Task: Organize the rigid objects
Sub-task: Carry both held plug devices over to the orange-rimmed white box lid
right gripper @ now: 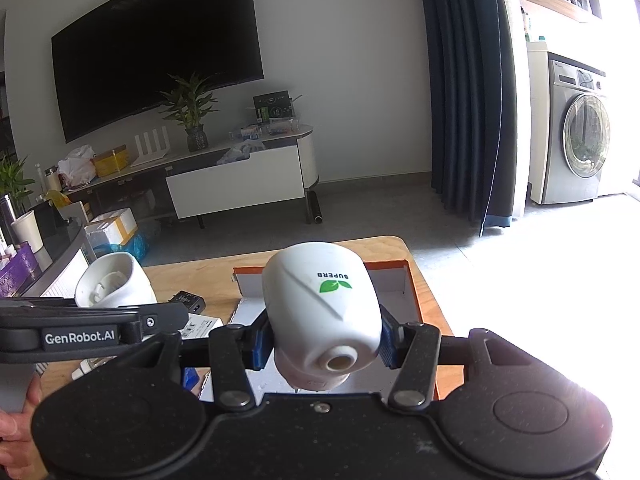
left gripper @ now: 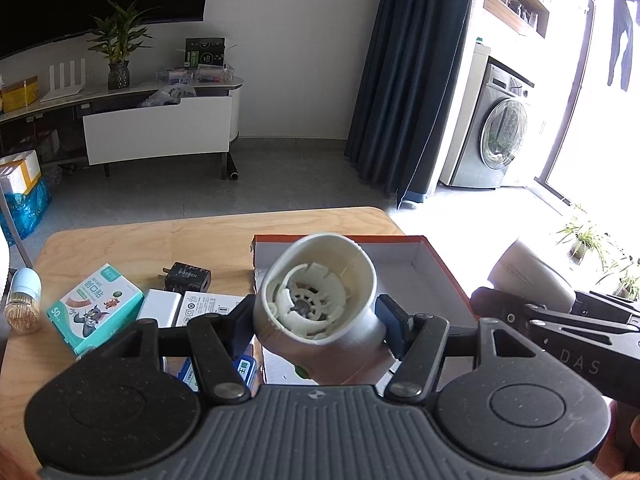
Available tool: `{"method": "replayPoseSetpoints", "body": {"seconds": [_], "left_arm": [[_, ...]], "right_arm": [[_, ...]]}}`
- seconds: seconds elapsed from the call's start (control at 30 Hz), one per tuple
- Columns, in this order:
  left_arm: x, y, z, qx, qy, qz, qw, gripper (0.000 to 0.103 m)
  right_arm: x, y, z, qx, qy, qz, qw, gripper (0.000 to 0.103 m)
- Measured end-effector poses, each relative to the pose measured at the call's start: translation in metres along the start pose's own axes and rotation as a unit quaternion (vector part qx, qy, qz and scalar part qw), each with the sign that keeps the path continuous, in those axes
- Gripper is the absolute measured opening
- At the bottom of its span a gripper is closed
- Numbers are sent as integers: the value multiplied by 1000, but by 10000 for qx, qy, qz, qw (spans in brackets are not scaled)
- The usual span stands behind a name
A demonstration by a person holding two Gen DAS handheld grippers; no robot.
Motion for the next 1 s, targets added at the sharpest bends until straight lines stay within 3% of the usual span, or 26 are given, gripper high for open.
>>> {"method": "replayPoseSetpoints", "body": {"seconds": [1.0], "left_arm": [[26,0,-44,-272,-154,-181,9993,63]], "right_arm": [[19,-1,-35,-326,-214,37,9992,61]]}}
Point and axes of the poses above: each gripper's, at about its wrist camera, not at the fingertips, and z roughly against the way its jaws point, x to its right, y to its top, the point moved 8 cm from there along -z, roughly the way its jaws point, and after that the axes turned 14 degrees about z, right-handed, at the moved point
